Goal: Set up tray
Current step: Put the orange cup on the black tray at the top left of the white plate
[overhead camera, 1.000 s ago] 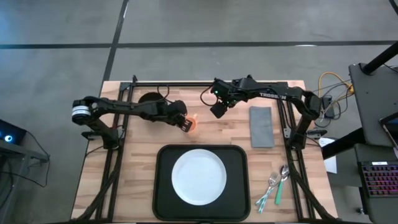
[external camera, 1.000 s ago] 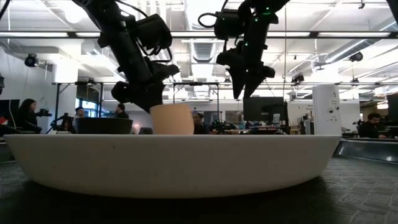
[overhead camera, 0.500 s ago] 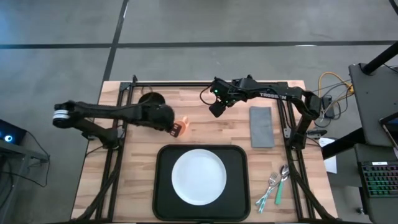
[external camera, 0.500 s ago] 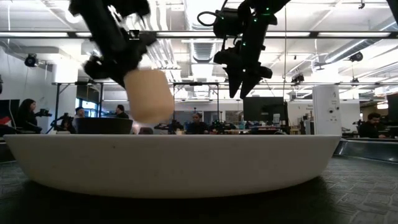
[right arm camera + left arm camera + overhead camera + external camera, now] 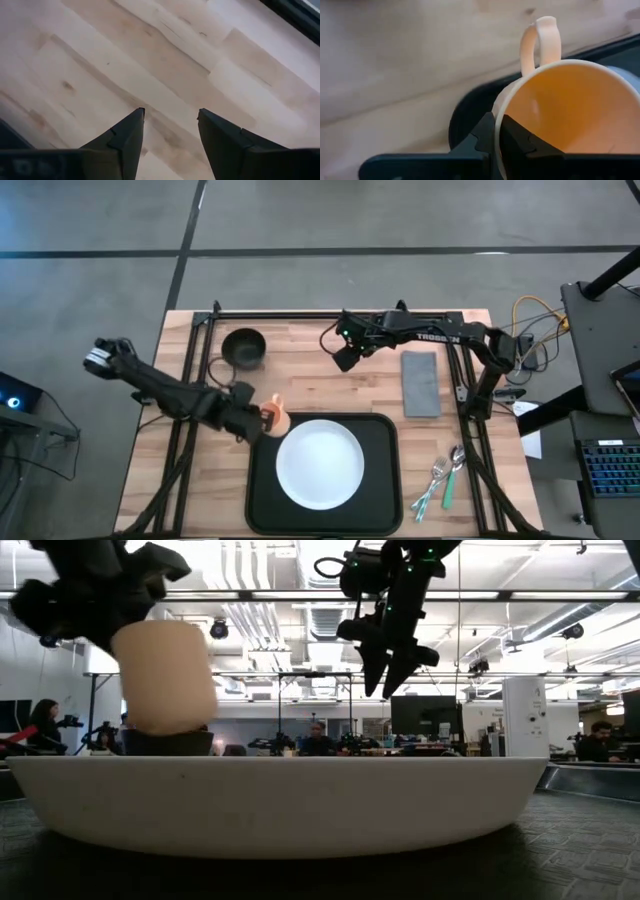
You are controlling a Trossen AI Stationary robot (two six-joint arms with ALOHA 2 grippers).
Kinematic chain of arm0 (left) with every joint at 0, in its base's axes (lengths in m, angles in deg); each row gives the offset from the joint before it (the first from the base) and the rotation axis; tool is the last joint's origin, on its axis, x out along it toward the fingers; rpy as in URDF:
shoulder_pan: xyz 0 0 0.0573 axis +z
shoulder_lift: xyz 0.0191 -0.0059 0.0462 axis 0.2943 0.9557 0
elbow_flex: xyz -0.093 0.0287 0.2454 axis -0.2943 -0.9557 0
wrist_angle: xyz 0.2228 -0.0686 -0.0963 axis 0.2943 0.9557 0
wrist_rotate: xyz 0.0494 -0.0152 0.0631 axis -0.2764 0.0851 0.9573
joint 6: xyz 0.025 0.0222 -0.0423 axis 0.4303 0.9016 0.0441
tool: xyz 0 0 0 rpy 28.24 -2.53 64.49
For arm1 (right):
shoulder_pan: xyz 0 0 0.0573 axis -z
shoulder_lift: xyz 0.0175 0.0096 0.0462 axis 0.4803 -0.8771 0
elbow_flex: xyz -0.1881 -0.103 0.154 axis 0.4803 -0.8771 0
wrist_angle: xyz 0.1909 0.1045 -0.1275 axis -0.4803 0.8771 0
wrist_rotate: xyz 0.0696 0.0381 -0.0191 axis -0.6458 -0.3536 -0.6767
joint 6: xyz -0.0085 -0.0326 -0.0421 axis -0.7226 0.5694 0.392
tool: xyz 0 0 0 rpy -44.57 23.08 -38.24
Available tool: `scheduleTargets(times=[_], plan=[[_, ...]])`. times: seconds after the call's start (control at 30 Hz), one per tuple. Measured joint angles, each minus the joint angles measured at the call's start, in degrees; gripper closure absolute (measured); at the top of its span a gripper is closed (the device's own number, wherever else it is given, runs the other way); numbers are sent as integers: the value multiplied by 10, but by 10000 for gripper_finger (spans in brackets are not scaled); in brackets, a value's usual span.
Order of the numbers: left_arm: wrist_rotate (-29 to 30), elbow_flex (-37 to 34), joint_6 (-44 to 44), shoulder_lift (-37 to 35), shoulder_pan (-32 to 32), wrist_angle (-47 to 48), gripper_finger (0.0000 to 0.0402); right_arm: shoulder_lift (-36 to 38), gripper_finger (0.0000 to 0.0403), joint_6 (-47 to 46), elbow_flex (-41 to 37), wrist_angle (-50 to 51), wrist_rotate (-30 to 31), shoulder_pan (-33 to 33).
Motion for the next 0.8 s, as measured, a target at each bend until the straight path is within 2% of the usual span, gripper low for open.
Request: scheduleTargets(times=[0.17,0.4,0.5,0.7,0.8], plan=[[-1,0,-88,44,-35,6,401,0,245,0,-9,1,39,-21],[-3,9,-209,99,-44,25,401,0,270,47,-22,2,43,-35],[-10,31,-213,116,-43,50,401,0,277,72,-25,20,44,-40],[-78,96,-214,169,-43,108,401,0,287,111,-47,49,38,-60],[-82,126,-213,199,-44,113,401,0,292,112,-69,48,-4,-71]])
